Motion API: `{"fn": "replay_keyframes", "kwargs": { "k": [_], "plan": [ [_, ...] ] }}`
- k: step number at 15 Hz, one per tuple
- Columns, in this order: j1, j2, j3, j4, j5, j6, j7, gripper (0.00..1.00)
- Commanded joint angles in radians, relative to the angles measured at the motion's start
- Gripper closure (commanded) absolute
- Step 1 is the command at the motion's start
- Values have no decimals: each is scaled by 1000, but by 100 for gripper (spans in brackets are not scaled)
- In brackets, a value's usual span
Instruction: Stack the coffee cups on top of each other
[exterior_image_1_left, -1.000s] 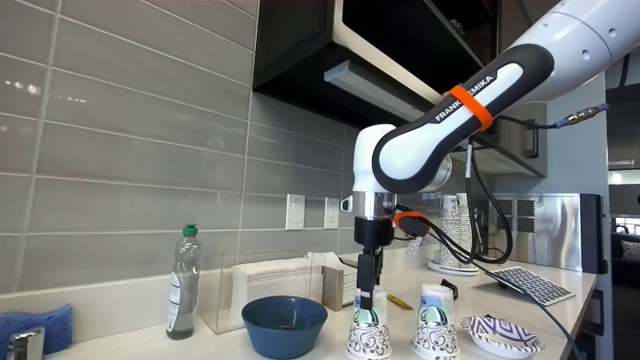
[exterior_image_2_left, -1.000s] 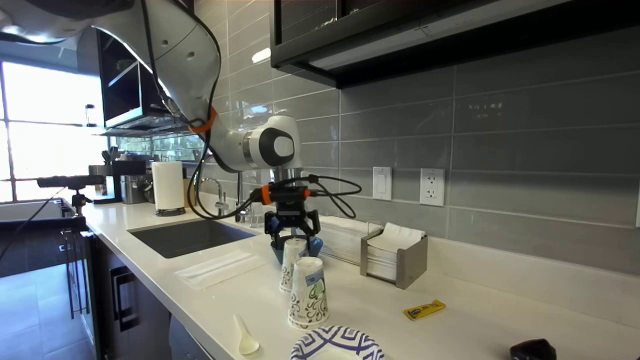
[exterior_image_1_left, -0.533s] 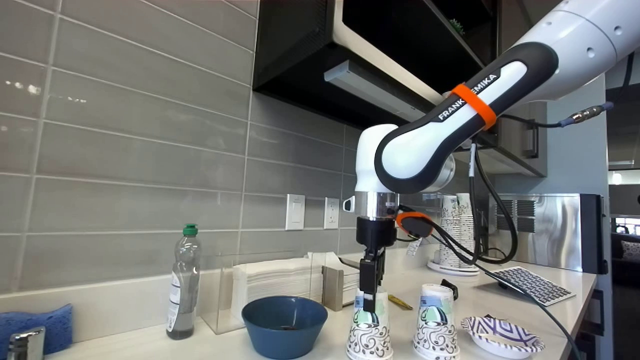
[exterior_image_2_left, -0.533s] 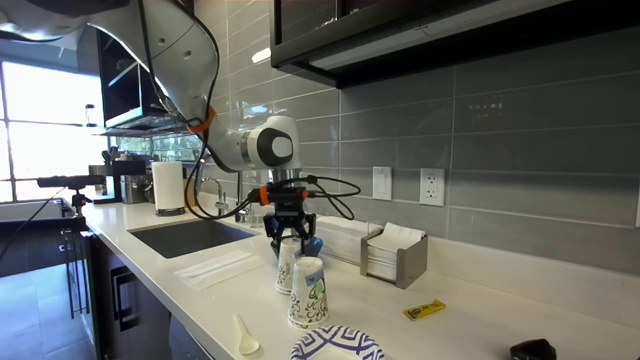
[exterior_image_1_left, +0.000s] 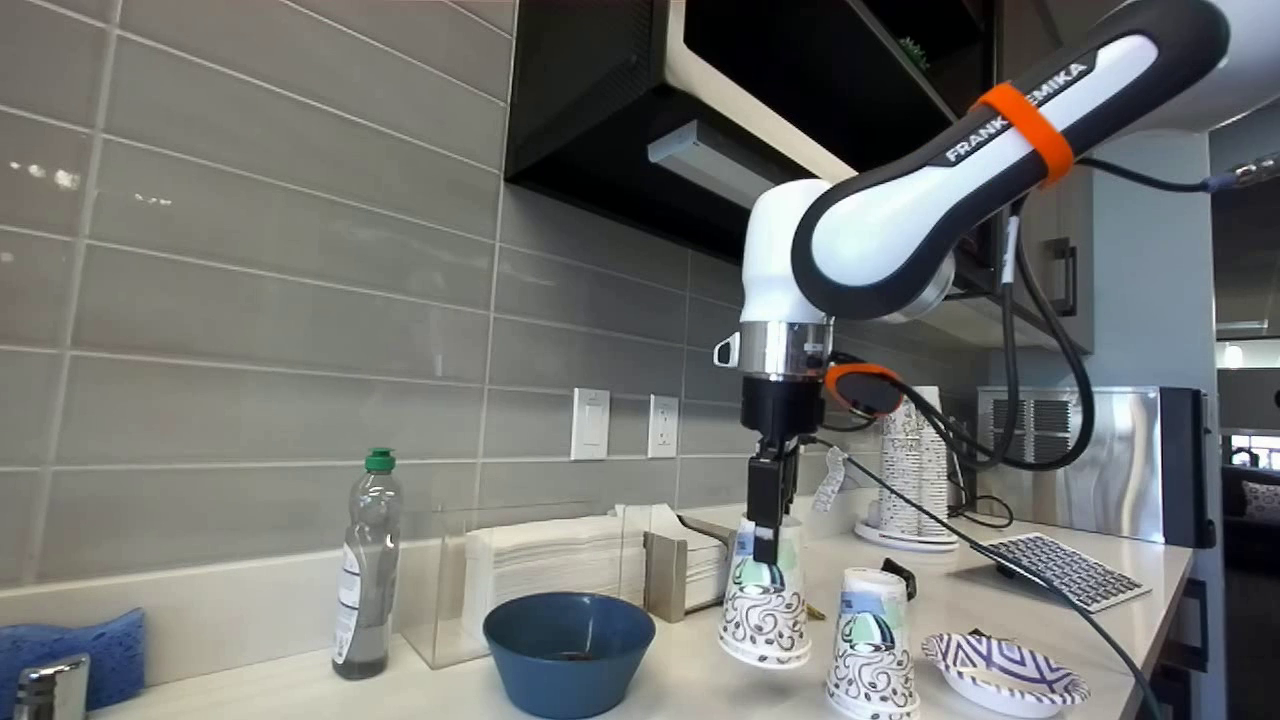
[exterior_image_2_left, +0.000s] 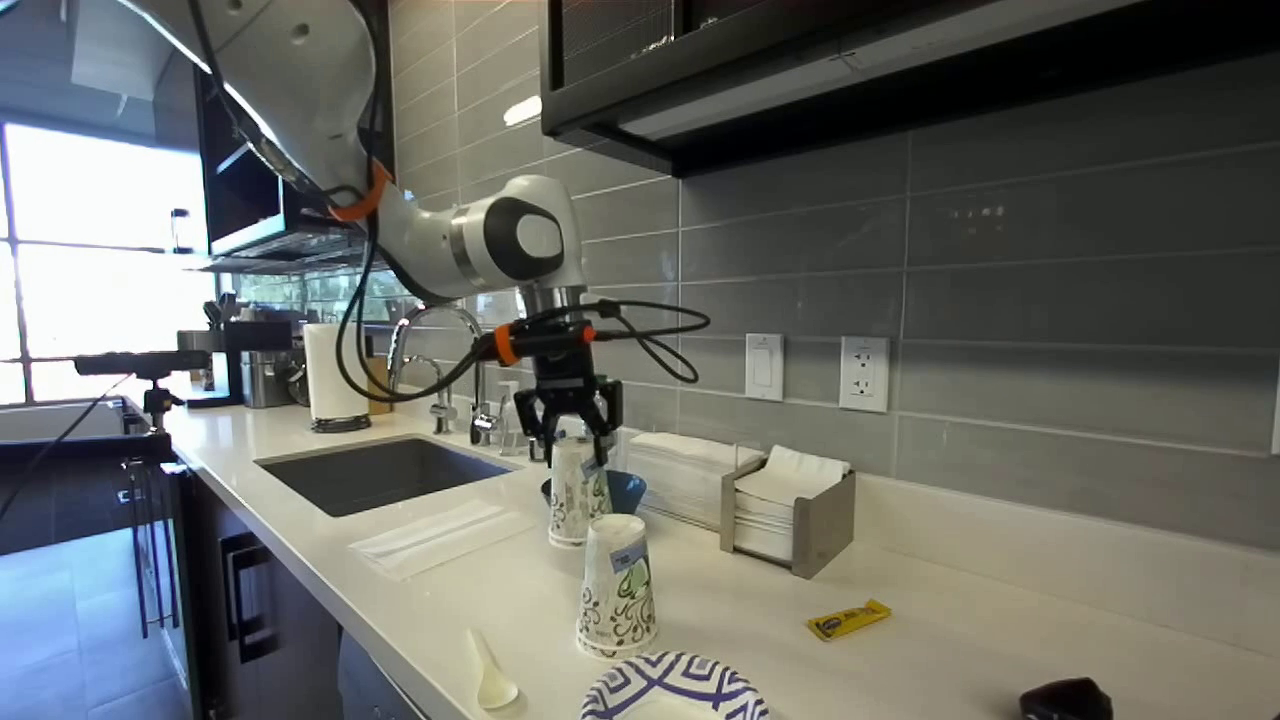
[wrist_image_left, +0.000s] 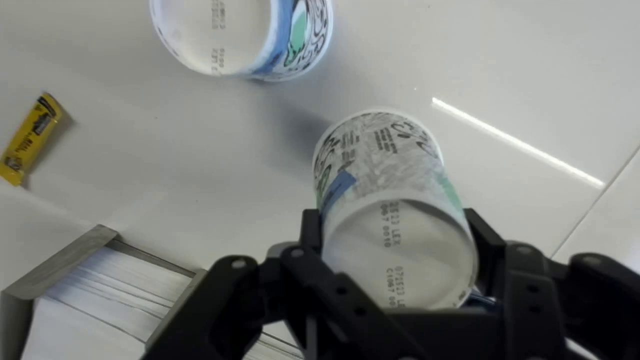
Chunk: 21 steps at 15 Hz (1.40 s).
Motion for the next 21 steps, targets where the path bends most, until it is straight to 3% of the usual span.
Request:
{"fn": "replay_keyframes", "kwargs": {
  "k": [1, 8, 16, 21],
  "plan": [
    [0, -169, 0, -73, -45, -88, 78, 57],
    [-24, -368, -3, -79, -136, -270, 153, 57],
    [-62, -371, -94, -145, -87, -160, 115, 57],
    [-62, -353, -117, -168, -71, -103, 100, 57]
  ]
}}
